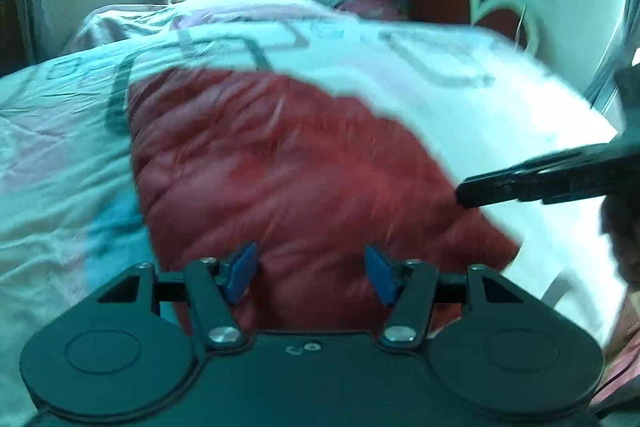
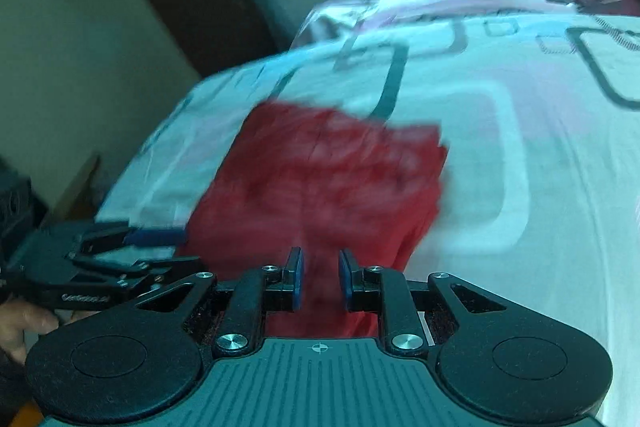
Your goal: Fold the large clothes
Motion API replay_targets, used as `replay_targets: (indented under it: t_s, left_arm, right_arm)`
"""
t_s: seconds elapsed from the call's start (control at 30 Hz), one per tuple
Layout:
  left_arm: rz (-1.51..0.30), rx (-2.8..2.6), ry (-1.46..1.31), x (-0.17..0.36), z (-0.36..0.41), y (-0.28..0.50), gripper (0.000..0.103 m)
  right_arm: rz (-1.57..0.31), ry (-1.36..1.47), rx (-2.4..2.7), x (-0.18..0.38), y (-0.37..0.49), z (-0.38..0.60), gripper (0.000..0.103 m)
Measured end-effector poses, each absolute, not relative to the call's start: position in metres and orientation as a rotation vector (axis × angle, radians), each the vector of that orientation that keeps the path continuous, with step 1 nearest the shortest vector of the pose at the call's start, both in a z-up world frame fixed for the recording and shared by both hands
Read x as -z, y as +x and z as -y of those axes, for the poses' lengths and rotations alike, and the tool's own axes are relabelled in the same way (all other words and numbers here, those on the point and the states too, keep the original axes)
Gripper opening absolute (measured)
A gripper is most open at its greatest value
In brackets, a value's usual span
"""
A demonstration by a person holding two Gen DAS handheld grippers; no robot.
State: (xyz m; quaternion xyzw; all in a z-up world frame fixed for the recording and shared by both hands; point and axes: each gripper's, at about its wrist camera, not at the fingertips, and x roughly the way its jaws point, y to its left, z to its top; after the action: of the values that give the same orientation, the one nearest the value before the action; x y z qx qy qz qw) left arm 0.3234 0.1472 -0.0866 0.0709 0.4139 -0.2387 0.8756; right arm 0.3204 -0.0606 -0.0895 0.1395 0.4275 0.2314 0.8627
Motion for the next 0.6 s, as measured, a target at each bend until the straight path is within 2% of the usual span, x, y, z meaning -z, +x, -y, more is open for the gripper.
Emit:
replay_targets:
  t_s: [0.2,0.47,0.6]
  left_arm:
    - [-0.832,0.447,0.295,0.113,-0.141,0.299,0.059]
    - [-0.850,0.391,0.227,0.097,-0.145,0.278,0.057]
    - [-0.859,0.337,0.220,0.100,-0.139,0.270,0.058]
  right_arm:
    - [-0.989,0.216,-0.444,0.140,0.310,0.031,0.020]
    - [-0.909,0.180,-0.485,0.101,0.288,0.034,0.020]
    - [-0.932,0.154,-0.483,0.113,0.283,0.029,0.020]
